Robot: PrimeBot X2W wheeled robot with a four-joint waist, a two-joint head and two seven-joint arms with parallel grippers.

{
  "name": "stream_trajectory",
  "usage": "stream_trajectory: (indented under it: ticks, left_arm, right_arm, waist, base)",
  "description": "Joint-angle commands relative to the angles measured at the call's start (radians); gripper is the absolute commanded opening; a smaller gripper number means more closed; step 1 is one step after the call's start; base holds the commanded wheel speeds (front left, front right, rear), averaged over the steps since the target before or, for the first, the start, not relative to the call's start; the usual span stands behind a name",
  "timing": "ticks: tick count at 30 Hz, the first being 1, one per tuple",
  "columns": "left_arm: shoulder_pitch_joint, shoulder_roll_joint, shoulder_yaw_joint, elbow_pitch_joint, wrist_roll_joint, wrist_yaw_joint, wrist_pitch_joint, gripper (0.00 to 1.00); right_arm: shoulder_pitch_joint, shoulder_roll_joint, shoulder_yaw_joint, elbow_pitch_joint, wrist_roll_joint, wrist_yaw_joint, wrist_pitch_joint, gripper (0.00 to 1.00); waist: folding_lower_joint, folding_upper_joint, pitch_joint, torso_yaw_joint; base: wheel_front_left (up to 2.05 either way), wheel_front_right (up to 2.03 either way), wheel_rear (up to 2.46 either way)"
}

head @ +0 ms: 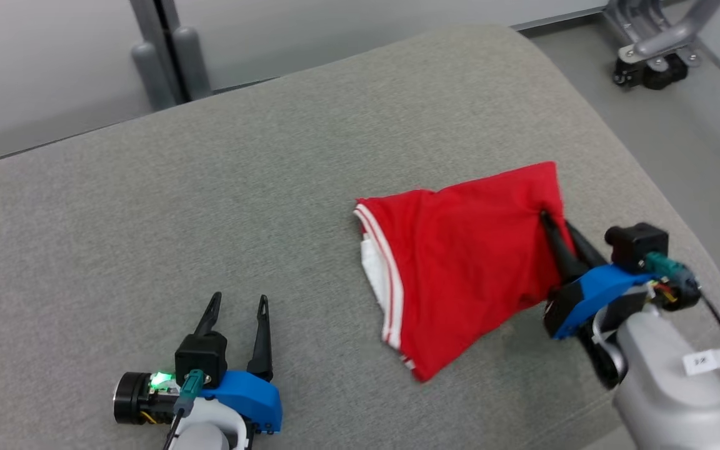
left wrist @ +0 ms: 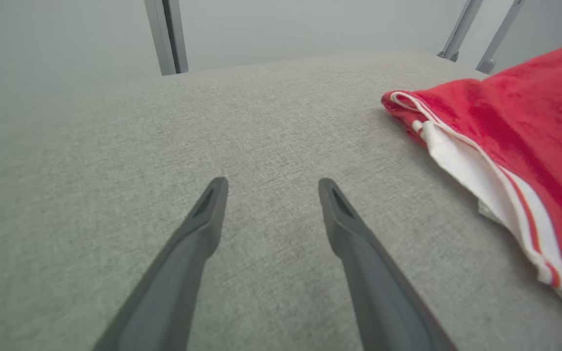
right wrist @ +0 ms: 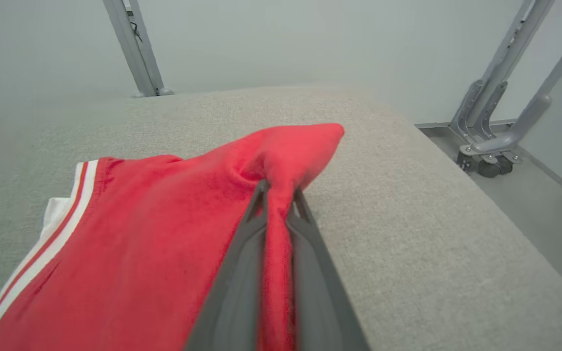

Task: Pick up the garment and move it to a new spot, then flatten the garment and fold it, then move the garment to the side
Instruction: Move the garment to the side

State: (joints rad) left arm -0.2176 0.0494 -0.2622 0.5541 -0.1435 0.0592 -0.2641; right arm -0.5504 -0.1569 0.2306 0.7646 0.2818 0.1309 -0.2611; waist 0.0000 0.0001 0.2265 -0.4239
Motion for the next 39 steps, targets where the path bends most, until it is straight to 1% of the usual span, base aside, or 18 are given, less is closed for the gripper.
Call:
stream_trajectory:
  ticks: [1, 7, 12, 15, 16, 17, 18, 20, 23, 25, 26, 31, 33, 35, 36, 39]
  left_arm:
    - [-0.019, 0.003, 0.01, 0.002, 0.012, -0.005, 0.0, 1.0]
    - [-0.039, 0.013, 0.025, -0.003, 0.049, -0.013, 0.0, 1.0]
    - [-0.054, 0.015, 0.036, -0.009, 0.067, -0.017, 0.002, 1.0]
    - [-0.058, 0.016, 0.036, -0.009, 0.072, -0.021, 0.002, 1.0]
    - [-0.059, 0.016, 0.036, -0.006, 0.074, -0.019, 0.002, 1.0]
    - [-0.057, 0.017, 0.037, -0.006, 0.074, -0.018, 0.002, 1.0]
    - [-0.057, 0.017, 0.037, -0.006, 0.075, -0.017, 0.002, 1.0]
    - [-0.057, 0.019, 0.041, -0.007, 0.074, -0.013, 0.003, 1.0]
    - [-0.06, 0.017, 0.046, -0.014, 0.068, -0.009, 0.003, 1.0]
    - [-0.058, 0.014, 0.053, -0.026, 0.06, -0.004, 0.002, 1.0]
    - [-0.058, 0.014, 0.053, -0.026, 0.06, -0.004, 0.002, 1.0]
    - [-0.044, 0.003, 0.065, -0.048, 0.047, 0.006, 0.001, 1.0]
    - [-0.04, 0.003, 0.076, -0.054, 0.043, 0.008, 0.0, 1.0]
    - [-0.029, 0.002, 0.086, -0.06, 0.037, 0.013, 0.0, 1.0]
    - [-0.019, 0.002, 0.09, -0.068, 0.027, 0.018, 0.0, 1.0]
    - [-0.004, 0.001, 0.088, -0.081, 0.031, 0.024, 0.0, 1.0]
  right_arm:
    - [-0.04, -0.016, -0.018, 0.012, -0.015, 0.0, -0.006, 0.0]
    - [-0.174, -0.152, -0.13, 0.12, -0.169, 0.0, -0.006, 0.0]
    - [-0.254, -0.264, -0.284, 0.23, -0.298, 0.0, -0.006, 0.0]
    - [-0.271, -0.304, -0.393, 0.276, -0.377, 0.0, -0.006, 0.0]
    - [-0.275, -0.31, -0.432, 0.285, -0.404, 0.0, -0.006, 0.7]
    - [-0.28, -0.314, -0.479, 0.29, -0.427, 0.0, -0.006, 1.0]
    - [-0.284, -0.306, -0.519, 0.283, -0.448, 0.0, -0.006, 1.0]
    - [-0.282, -0.28, -0.588, 0.223, -0.485, 0.0, -0.006, 1.0]
    - [-0.265, -0.214, -0.644, 0.106, -0.498, 0.0, -0.006, 1.0]
    - [-0.245, -0.155, -0.618, 0.035, -0.477, 0.0, -0.005, 1.0]
    - [-0.245, -0.155, -0.618, 0.035, -0.477, 0.0, -0.005, 1.0]
    - [-0.155, -0.047, -0.492, -0.145, -0.376, 0.0, -0.005, 1.0]
    - [-0.107, -0.019, -0.459, -0.201, -0.322, 0.0, -0.005, 1.0]
    - [-0.052, 0.015, -0.422, -0.242, -0.283, 0.0, -0.005, 1.0]
    - [0.013, 0.035, -0.39, -0.268, -0.258, 0.0, -0.005, 1.0]
    - [0.092, 0.057, -0.349, -0.285, -0.24, 0.0, -0.005, 1.0]
  waist:
    - [0.0, -0.0001, 0.04, 0.05]
    - [0.0, -0.0001, 0.099, 0.144]
    - [0.0, -0.0001, 0.136, 0.212]
    - [0.0, -0.0001, 0.152, 0.239]
    - [0.0, -0.0001, 0.155, 0.245]
    - [0.0, -0.0001, 0.157, 0.249]
    - [0.0, -0.0001, 0.159, 0.251]
    - [0.0, -0.0001, 0.16, 0.256]
    - [0.0, -0.0001, 0.149, 0.258]
    - [0.0, -0.0001, 0.138, 0.26]
    - [0.0, -0.0001, 0.138, 0.26]
    - [0.0, -0.0001, 0.096, 0.274]
    - [0.0, -0.0001, 0.078, 0.283]
    - [0.0, -0.0001, 0.062, 0.296]
    - [0.0, -0.0001, 0.043, 0.314]
    - [0.0, -0.0001, 0.015, 0.338]
  base:
    - [0.0, 0.0, 0.0]
    - [0.0, 0.0, 0.0]
    - [0.0, 0.0, 0.0]
    - [0.0, 0.0, 0.0]
    - [0.0, 0.0, 0.0]
    - [0.0, 0.0, 0.0]
    - [0.0, 0.0, 0.0]
    - [0.0, 0.0, 0.0]
    - [0.0, 0.0, 0.0]
    - [0.0, 0.0, 0.0]
    - [0.0, 0.0, 0.0]
    - [0.0, 0.0, 0.0]
    - [0.0, 0.0, 0.0]
    - [0.0, 0.0, 0.0]
    - [0.0, 0.0, 0.0]
    - [0.0, 0.0, 0.0]
